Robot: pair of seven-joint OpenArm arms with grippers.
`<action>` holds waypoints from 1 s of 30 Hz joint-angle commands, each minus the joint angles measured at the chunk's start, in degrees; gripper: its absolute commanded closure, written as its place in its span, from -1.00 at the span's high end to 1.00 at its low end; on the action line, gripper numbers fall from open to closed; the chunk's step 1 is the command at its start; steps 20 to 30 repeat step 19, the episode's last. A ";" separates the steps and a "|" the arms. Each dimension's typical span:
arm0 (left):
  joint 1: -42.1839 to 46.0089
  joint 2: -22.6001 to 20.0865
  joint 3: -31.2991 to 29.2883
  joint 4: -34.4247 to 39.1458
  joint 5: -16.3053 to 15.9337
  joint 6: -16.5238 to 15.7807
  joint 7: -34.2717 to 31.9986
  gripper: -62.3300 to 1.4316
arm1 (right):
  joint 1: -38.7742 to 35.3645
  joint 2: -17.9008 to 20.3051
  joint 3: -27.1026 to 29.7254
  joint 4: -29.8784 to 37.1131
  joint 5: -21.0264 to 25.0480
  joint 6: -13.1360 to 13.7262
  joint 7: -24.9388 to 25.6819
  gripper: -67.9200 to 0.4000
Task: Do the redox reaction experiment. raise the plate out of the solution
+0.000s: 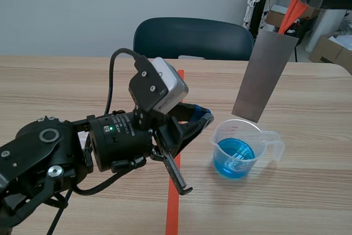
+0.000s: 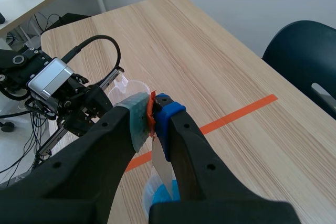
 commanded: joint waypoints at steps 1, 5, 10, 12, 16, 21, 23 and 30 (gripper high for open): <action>-0.20 0.26 -0.28 0.24 -0.72 0.35 -0.76 -0.83 | 1.09 0.76 0.92 0.33 1.22 0.87 0.81 -0.98; -0.20 0.26 -0.96 0.24 -0.79 0.35 -0.76 -0.83 | 1.09 0.76 0.92 0.33 1.22 0.87 0.66 -0.98; -0.17 0.28 -1.90 0.24 -0.79 0.35 -0.79 -0.83 | 1.09 0.76 0.92 0.33 1.22 0.87 0.63 -0.98; -0.20 0.28 -2.23 0.24 -0.79 0.35 -0.81 -0.83 | 1.09 0.76 0.92 0.33 1.22 0.87 0.63 -0.98; -0.17 0.26 -2.73 0.24 -0.79 0.35 -0.83 -0.83 | 1.09 0.76 0.92 0.33 1.22 0.87 0.66 -0.98; -0.17 0.26 -2.75 0.24 -0.79 0.33 -1.05 -0.83 | 1.09 0.76 0.92 0.33 1.25 0.87 0.66 -0.98; -0.17 0.26 -2.75 0.24 -0.79 0.33 -1.05 -0.83 | 1.09 0.76 0.92 0.33 1.25 0.87 0.66 -0.98; -0.17 0.26 -2.75 0.24 -0.79 0.33 -1.05 -0.83 | 1.09 0.76 0.92 0.33 1.25 0.87 0.66 -0.98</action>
